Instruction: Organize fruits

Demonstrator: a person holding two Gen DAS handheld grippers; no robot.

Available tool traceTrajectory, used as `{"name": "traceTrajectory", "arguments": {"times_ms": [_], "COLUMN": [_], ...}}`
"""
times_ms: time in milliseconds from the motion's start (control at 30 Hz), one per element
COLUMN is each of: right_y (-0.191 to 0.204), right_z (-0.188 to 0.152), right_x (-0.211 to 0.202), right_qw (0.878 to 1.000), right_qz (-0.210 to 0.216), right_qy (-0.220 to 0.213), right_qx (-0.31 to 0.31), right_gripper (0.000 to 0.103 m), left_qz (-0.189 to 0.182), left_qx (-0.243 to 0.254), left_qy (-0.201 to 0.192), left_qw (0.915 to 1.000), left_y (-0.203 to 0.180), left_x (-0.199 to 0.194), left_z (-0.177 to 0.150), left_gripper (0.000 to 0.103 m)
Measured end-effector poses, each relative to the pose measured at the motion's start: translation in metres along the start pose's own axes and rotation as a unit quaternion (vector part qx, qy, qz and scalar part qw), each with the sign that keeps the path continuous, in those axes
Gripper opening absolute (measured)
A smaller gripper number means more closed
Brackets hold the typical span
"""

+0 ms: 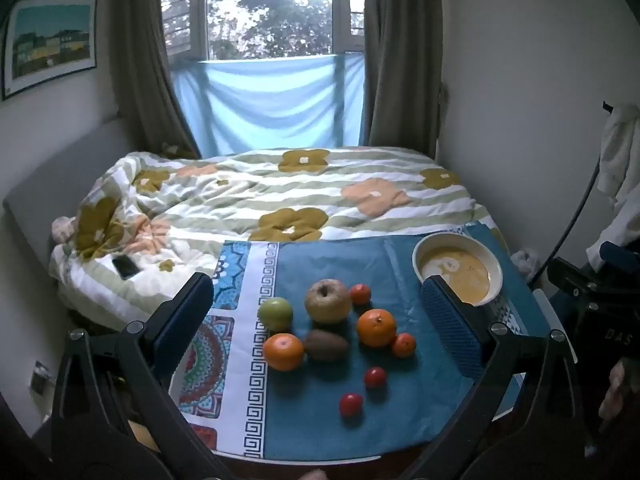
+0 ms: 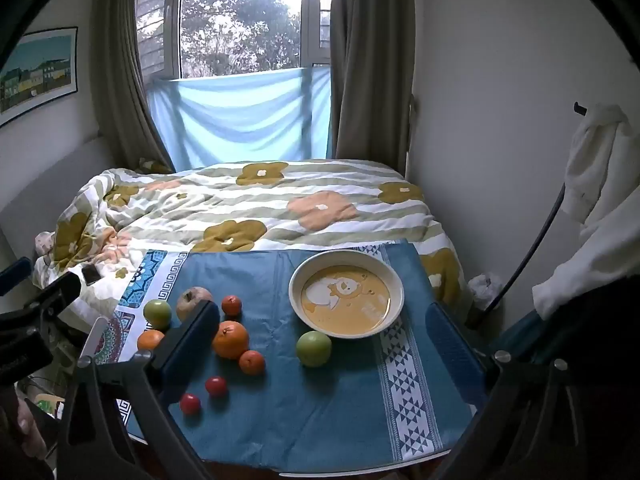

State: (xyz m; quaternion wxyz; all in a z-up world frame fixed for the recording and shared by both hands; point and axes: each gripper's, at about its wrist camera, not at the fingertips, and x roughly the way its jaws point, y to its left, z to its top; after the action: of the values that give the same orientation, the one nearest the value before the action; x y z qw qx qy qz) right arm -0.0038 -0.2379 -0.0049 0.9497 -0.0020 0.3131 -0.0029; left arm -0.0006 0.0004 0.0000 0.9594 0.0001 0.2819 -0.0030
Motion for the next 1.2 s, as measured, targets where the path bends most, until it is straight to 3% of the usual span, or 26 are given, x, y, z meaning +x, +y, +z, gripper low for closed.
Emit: {"name": "traceTrajectory", "arguments": {"times_ms": [1200], "right_y": [0.0010], "right_z": [-0.0042], "right_x": [0.0007], "right_qw": [1.000], "right_qz": [0.003], "right_qy": [0.005], "right_qx": [0.004], "right_gripper": [0.103], "left_qz": [0.013], "left_qx": [0.010], "left_qy": [0.003], "left_qw": [0.9999], "left_y": [-0.0011], "left_x": [-0.0007], "left_z": [-0.0024], "left_gripper": [0.103]}}
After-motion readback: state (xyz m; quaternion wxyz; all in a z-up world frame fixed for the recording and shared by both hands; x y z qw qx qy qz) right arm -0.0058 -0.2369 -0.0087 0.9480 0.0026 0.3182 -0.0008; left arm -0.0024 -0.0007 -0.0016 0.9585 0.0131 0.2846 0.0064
